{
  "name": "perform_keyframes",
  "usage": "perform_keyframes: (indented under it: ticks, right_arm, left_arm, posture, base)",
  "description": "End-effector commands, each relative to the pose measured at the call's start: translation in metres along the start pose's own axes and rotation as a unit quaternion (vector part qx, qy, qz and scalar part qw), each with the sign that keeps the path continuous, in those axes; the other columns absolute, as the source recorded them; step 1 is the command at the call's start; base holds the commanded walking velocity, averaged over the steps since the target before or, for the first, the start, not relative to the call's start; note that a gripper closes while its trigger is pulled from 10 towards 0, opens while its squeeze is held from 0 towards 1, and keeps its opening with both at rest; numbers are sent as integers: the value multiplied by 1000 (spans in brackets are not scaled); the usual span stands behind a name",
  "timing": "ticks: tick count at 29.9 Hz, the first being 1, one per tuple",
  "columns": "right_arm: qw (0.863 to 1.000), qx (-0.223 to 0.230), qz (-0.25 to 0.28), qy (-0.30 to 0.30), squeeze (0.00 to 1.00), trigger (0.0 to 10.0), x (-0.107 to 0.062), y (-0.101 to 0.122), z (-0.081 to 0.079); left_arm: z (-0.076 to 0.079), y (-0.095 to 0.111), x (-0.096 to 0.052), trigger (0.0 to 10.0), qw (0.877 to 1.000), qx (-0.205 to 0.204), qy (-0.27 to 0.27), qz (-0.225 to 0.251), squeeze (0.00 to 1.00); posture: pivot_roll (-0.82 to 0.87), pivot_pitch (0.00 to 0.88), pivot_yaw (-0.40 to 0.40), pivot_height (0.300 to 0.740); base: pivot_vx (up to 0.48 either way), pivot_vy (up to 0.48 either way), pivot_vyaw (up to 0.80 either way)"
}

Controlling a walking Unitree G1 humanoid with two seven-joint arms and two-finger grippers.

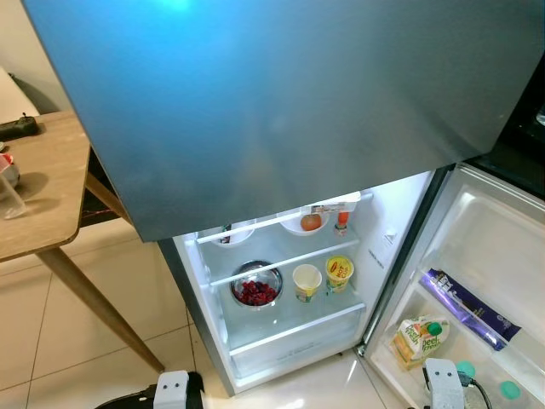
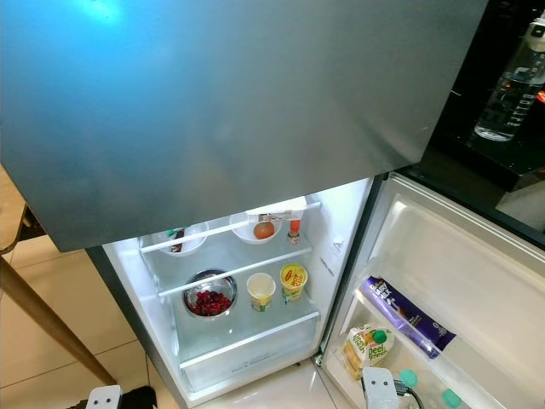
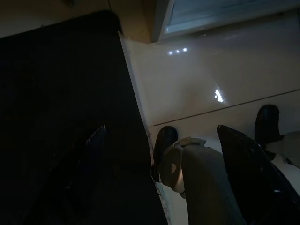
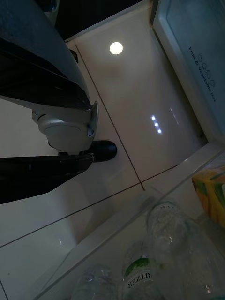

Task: Restocking fridge

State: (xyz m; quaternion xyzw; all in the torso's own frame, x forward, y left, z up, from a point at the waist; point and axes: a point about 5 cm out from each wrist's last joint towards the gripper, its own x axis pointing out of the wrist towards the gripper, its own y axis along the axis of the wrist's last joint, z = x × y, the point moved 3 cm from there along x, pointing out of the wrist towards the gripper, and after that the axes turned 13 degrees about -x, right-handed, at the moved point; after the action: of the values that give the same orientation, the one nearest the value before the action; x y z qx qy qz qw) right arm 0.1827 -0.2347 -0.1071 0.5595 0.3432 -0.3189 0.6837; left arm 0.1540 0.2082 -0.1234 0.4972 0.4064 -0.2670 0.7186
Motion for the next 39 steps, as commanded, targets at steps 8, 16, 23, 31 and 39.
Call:
perform_keyframes:
  ticks: [8,16,23,31,39]
  right_arm:
    - [1000,9,4,-6,0,10000,0,2,4]
    - [1000,2,-6,-7,0,10000,-2,-4,7]
    - [1000,0,8,-10,0,10000,-1,6,12]
    - [1000,13,-4,-11,0,10000,-1,-4,5]
    - [1000,-1,-13,-2,0,10000,-1,-9,-5]
  left_arm:
    - [-13,4,-2,10000,1000,-1,19,2,0]
    - [-6,9,0,10000,1000,-2,12,7,0]
    - [-6,5,0,10000,1000,-3,10,2,0]
    - [-11,-10,-3,10000,1000,8,15,-16,0]
    - [-13,-3,-3,10000,1000,5,18,-8,0]
  posture:
    - [-86,0,-21,740]
    - [-93,0,-29,740]
    - [-100,0,-21,740]
    - [-84,0,-8,740]
    - [-75,0,-5,740]
  base:
    - [0,0,0]
    - [0,0,0]
    - [0,0,0]
    - [0,0,0]
    - [0,0,0]
